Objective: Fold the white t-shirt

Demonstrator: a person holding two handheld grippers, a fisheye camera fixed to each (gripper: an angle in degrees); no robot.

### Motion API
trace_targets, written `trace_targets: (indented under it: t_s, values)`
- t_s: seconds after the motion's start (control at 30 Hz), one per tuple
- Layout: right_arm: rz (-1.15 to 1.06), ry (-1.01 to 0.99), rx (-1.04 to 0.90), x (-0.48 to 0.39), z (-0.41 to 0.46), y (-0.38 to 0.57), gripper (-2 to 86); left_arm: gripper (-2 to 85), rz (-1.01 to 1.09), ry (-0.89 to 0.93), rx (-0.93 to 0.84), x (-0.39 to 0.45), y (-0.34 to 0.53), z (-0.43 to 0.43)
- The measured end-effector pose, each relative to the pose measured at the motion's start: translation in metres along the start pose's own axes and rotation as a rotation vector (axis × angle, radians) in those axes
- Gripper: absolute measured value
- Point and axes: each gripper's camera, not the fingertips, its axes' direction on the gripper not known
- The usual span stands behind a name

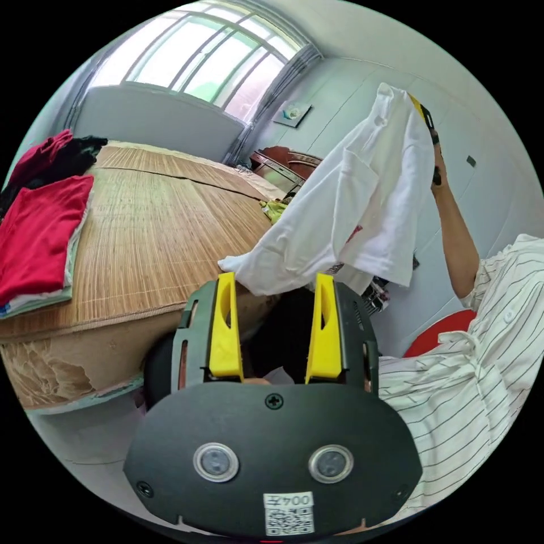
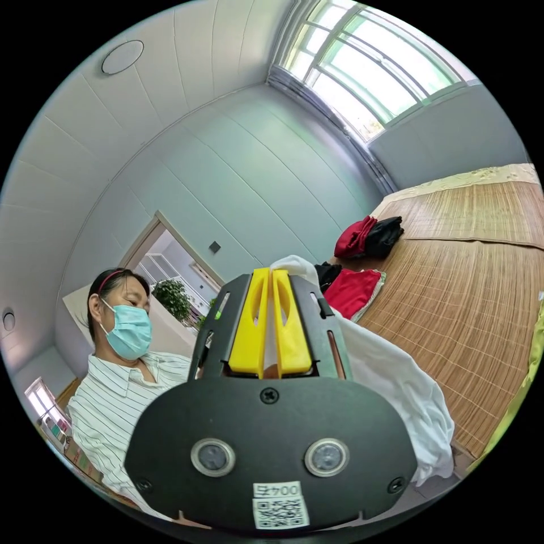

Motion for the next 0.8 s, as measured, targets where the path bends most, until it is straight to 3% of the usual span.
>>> trace_targets:
  t_s: [0.23,0.4,0.8]
  values:
    - [0.044,-0.037,0.073,0.030,-0.019,-0.011,-0.5,14.0,0.211,-0.263,-0.022,0.099,0.017,0.034]
    - [0.062,-0.063,0.121,0.049,-0.030,-0.023,-0.6,14.7,0.299,-0.342,-0.020,0.149,0.035,0.053]
    - [0.102,-0.108,0.186,0.080,-0.028,-0.046,-0.6,11.5,0.312,-0.510,0.067,0.220,0.052,0.056]
